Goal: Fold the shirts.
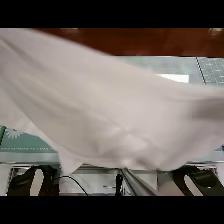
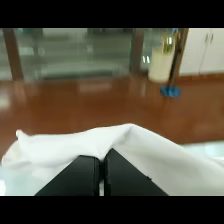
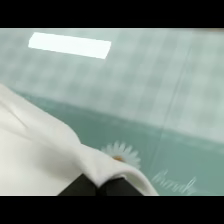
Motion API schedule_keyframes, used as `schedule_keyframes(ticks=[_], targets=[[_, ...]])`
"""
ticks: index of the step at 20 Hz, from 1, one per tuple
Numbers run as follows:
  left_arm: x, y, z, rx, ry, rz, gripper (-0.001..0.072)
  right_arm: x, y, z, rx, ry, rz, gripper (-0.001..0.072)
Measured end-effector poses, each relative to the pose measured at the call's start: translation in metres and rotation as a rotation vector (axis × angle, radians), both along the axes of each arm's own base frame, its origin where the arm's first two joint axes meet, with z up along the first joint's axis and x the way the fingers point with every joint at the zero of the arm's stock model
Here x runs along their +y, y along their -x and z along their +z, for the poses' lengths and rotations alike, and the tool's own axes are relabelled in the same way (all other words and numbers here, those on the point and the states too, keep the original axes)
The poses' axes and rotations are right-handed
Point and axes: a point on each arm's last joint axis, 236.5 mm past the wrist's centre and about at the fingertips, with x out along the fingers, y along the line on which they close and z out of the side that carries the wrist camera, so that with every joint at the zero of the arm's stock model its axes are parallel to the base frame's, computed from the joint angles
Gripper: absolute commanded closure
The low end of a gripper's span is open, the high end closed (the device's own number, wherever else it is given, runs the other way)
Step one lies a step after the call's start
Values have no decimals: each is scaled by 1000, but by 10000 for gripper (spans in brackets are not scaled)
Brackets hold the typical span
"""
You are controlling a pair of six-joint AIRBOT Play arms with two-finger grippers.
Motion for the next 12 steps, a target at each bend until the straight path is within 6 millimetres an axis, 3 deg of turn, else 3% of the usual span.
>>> schedule_keyframes(ticks=[5,8,11,12], targets=[[19,-60,-172,397,206,-2,682,20,-62,-131,234,-89,-45,693],[27,-92,-244,507,287,31,682,13,-120,-188,273,-134,-165,692],[21,-124,-289,573,323,37,659,-5,-182,-225,294,-188,-293,677],[16,-137,-300,588,336,33,493,-11,-202,-236,307,-209,-325,476]])
